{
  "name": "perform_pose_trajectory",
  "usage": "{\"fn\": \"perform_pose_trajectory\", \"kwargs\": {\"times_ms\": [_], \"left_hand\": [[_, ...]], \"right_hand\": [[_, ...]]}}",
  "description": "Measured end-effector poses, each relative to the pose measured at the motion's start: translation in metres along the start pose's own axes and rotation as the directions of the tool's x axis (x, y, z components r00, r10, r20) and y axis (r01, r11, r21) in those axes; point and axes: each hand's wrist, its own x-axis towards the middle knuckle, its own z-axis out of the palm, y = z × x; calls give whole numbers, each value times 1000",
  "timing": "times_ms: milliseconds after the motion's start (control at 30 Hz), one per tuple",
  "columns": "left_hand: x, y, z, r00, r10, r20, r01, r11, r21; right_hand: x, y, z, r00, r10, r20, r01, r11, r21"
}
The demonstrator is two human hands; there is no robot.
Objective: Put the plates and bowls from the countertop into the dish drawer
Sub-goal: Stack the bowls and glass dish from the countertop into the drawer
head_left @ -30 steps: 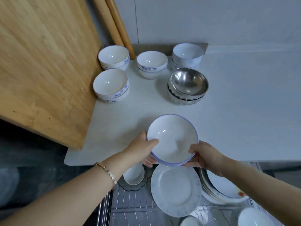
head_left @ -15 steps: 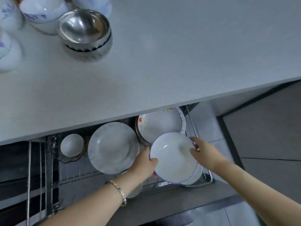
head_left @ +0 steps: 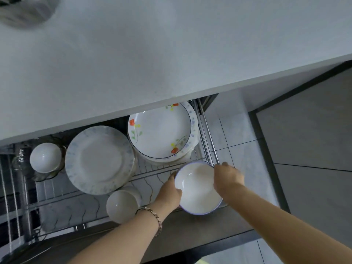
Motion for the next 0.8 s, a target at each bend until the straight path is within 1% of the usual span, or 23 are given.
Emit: {"fn": "perform_pose_trajectory", "kwargs": {"times_ms": [100,200,267,367,467,567,600,633,667,733,767,800], "left_hand": [[1,-1,-1,1000,-8,29,8,1000,10],[6,-1,-3,996,-33,82,33,999,2],[11,-2,-4,992,-48,117,52,998,-32],[15,-2,-4,988,-51,144,68,991,-117],[18,-3,-4,987,-45,155,68,986,-150],[19,-4,-7,977,-85,194,126,969,-213],[16,-4,-8,974,-94,208,140,966,-219],[12,-1,-11,970,-102,219,145,971,-189],[9,1,-13,972,-100,214,132,981,-141],[-1,5,-26,987,-83,139,89,995,-37],[-7,7,-37,995,-45,85,47,999,-20],[-12,7,-50,999,24,21,-23,999,-22]], "right_hand": [[3,-4,4,998,-46,-37,44,997,-56],[7,-11,7,969,-198,-148,186,979,-88],[10,-15,6,945,-282,-167,266,957,-112],[15,-18,1,945,-286,-159,270,956,-119],[20,-18,-2,949,-281,-143,261,955,-143],[18,-20,-5,955,-270,-120,249,954,-167],[15,-22,-6,958,-267,-110,245,953,-180],[11,-25,-8,960,-262,-103,240,953,-188],[7,-29,-10,962,-255,-102,234,956,-178],[-4,-38,-21,962,-251,-111,237,964,-123],[-10,-44,-30,959,-260,-113,250,964,-97],[-16,-51,-40,957,-270,-109,263,962,-70]]}}
